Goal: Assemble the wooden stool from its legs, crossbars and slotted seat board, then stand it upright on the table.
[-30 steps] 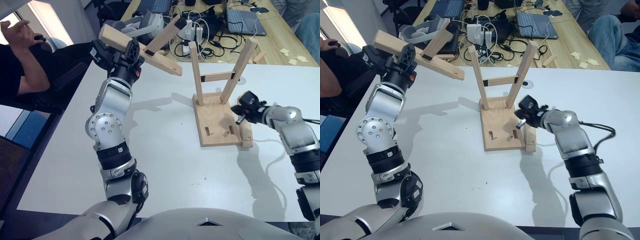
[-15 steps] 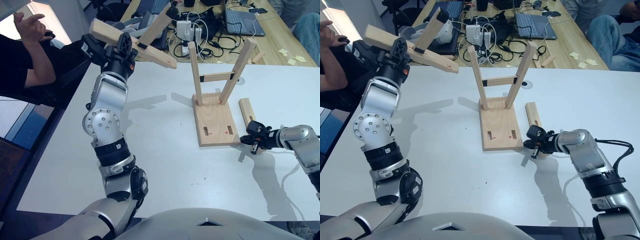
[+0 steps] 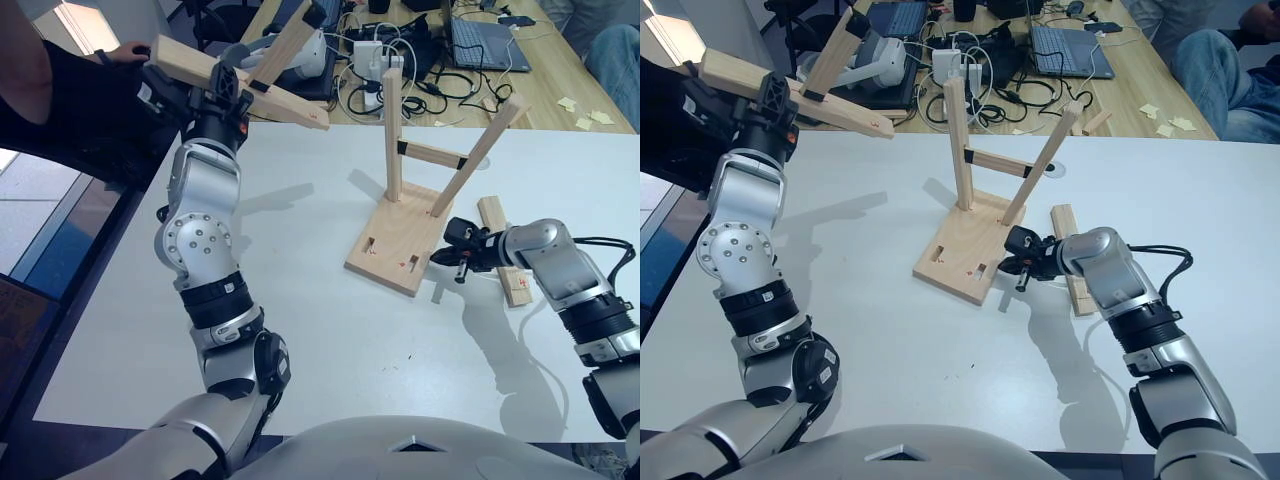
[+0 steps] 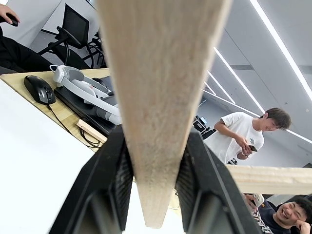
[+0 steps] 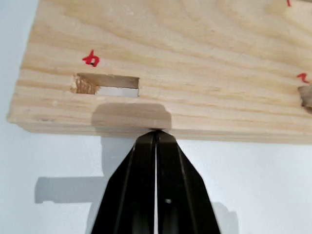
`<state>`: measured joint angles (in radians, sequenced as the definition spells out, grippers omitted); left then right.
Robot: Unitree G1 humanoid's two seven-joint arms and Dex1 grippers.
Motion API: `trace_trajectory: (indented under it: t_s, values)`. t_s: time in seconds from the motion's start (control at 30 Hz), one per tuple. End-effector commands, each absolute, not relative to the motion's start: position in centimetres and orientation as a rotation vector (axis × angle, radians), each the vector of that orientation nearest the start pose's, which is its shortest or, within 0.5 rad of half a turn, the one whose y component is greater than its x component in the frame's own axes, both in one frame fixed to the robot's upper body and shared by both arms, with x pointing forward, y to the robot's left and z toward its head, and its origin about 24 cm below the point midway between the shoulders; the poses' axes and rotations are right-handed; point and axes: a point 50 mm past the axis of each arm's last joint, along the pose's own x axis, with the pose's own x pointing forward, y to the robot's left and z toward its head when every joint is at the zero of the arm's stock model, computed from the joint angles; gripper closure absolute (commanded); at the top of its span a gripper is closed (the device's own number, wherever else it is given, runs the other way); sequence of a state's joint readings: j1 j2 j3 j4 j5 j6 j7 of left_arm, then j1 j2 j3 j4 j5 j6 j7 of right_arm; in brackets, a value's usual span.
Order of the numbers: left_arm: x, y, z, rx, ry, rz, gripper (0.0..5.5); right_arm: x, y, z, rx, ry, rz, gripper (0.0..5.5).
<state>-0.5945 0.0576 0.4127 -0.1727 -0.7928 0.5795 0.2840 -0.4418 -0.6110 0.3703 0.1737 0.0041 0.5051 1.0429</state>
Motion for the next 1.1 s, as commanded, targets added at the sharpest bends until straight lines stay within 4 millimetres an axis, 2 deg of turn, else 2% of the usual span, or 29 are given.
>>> trace_trajectory:
  t_s: [0.03, 0.17, 0.27, 0.37, 0.5, 0.57, 0.63, 0.73, 1.1]
  values:
    - [31.9, 18.2, 19.8, -0.675, -0.112, -0.069, 4.46, 30.3, -17.1, 7.2, -0.518, 0.603, 1.001, 5.5]
    - [30.5, 16.4, 19.1, -0.511, 0.008, -0.301, 4.46, 30.7, -16.8, 9.0, -0.41, 0.459, 0.9, 5.5]
    - [29.4, 16.3, 19.2, -0.441, 0.064, -0.395, 4.46, 30.3, -17.1, 10.0, -0.223, 0.333, 0.762, 5.5]
    - [28.4, 16.3, 19.3, -0.402, 0.106, -0.437, 4.47, 28.7, -17.4, 9.6, -0.009, 0.317, 0.644, 5.5]
    - [27.7, 15.6, 19.2, -0.394, 0.133, -0.461, 4.47, 27.0, -17.5, 9.2, 0.116, 0.298, 0.503, 5.5]
    - [27.2, 15.1, 18.6, -0.396, 0.154, -0.465, 4.47, 26.8, -17.8, 9.1, 0.187, 0.253, 0.375, 5.5]
    - [26.7, 14.6, 17.7, -0.39, 0.182, -0.462, 4.47, 27.0, -18.6, 8.9, 0.339, 0.206, 0.205, 5.5]
    - [26.4, 14.2, 16.6, -0.366, 0.206, -0.437, 4.47, 27.1, -19.6, 8.9, 0.505, 0.16, 0.071, 5.5]
    - [25.7, 14.0, 14.1, -0.357, 0.24, -0.358, 4.47, 27.4, -19.6, 8.8, 0.574, 0.152, 0.074, 5.5]
